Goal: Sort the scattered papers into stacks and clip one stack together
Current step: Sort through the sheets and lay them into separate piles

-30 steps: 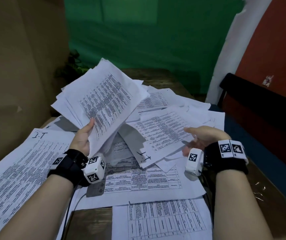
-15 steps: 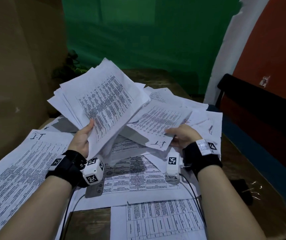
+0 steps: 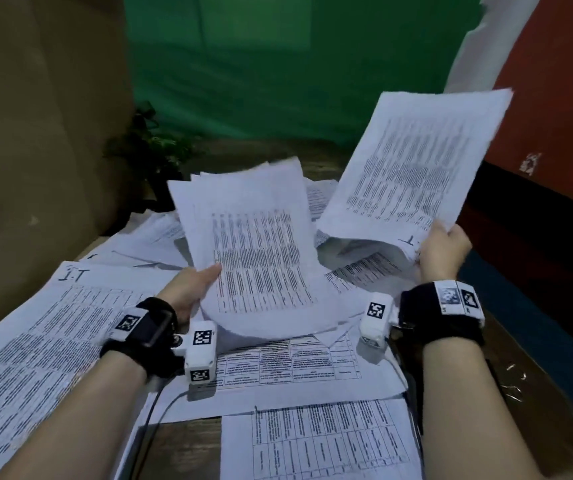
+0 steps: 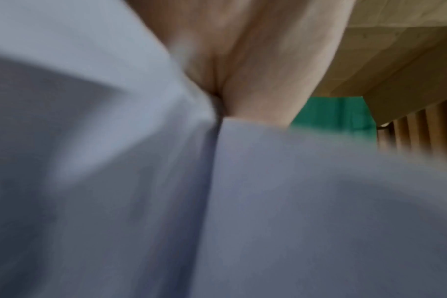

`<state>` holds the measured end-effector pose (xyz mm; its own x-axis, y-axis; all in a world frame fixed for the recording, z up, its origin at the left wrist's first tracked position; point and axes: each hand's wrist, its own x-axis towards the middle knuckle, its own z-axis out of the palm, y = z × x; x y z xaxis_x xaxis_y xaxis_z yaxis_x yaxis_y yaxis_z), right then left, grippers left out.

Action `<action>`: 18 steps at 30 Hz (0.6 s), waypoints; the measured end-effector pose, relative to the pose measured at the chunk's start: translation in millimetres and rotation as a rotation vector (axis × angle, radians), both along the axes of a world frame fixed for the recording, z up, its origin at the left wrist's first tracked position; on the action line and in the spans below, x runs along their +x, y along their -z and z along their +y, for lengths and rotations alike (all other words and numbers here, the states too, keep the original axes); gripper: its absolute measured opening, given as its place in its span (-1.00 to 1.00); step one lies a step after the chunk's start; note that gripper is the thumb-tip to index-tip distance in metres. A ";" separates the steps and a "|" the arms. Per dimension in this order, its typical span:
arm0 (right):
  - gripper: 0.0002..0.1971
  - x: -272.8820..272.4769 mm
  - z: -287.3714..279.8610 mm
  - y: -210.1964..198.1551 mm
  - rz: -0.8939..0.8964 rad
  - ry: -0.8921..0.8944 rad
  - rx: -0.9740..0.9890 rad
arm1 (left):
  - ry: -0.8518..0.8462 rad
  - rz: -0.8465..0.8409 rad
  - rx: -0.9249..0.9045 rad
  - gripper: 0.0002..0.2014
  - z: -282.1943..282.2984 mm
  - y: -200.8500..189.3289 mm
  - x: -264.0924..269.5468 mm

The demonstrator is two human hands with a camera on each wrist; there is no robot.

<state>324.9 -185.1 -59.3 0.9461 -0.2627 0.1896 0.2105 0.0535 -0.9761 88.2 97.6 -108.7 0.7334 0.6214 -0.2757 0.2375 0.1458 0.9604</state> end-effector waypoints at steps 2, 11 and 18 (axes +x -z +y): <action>-0.83 -0.4 6.9 1.9 -0.011 -0.007 0.053 | -0.012 0.117 0.125 -0.42 8.5 5.5 -0.5; -0.80 -39.8 52.5 5.8 0.187 -0.735 -0.262 | 0.007 -0.061 -0.154 -0.60 -24.0 -22.9 -1.9; -0.76 -59.7 72.5 15.9 0.295 -1.000 -0.591 | 0.073 -0.004 -0.021 -0.39 -2.4 -5.5 -2.9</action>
<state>265.1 -112.6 -75.2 0.7092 0.6680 -0.2254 0.0950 -0.4073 -0.9083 85.3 95.2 -103.2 0.7776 0.5603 -0.2851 0.2441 0.1489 0.9583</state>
